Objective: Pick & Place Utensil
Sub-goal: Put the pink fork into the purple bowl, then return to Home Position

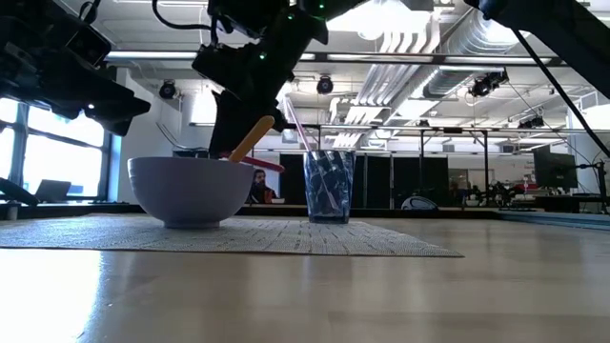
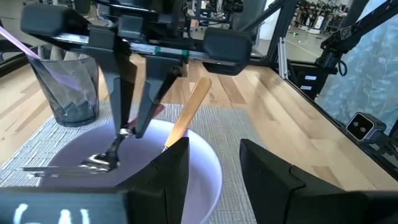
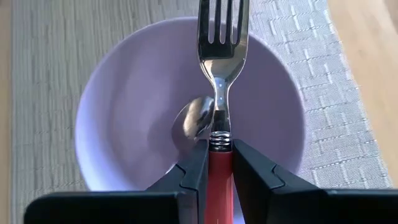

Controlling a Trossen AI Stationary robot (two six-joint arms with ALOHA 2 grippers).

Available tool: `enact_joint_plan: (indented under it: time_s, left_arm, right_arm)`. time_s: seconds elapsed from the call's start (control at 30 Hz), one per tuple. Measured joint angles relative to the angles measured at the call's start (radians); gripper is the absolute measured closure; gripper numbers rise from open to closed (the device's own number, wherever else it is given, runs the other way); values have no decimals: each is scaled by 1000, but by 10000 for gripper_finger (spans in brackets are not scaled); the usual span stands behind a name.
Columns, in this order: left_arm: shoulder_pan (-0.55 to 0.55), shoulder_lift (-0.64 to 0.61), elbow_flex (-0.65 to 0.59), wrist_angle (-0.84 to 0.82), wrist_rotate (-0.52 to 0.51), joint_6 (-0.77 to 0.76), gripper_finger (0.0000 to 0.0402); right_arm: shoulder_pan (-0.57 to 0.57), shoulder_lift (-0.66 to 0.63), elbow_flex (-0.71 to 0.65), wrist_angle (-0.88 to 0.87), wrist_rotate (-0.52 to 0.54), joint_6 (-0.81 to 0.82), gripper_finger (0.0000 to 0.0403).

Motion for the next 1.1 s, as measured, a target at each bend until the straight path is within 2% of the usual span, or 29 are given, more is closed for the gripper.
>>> enact_joint_plan:
  time_s: [0.2, 0.53, 0.87, 1.1]
  left_arm:
    - [0, 0, 0, 0, 0, 0, 262]
    - [0, 0, 0, 0, 0, 0, 262]
    - [0, 0, 0, 0, 0, 0, 262]
    - [0, 0, 0, 0, 0, 0, 262]
  right_arm:
    - [0, 1, -2, 21, -22, 0, 347]
    - [-2, 7, -78, 107, -27, 0, 345]
    - [-1, 0, -79, 114, -11, 2, 273]
    - [5, -21, -55, 76, -6, 4, 264]
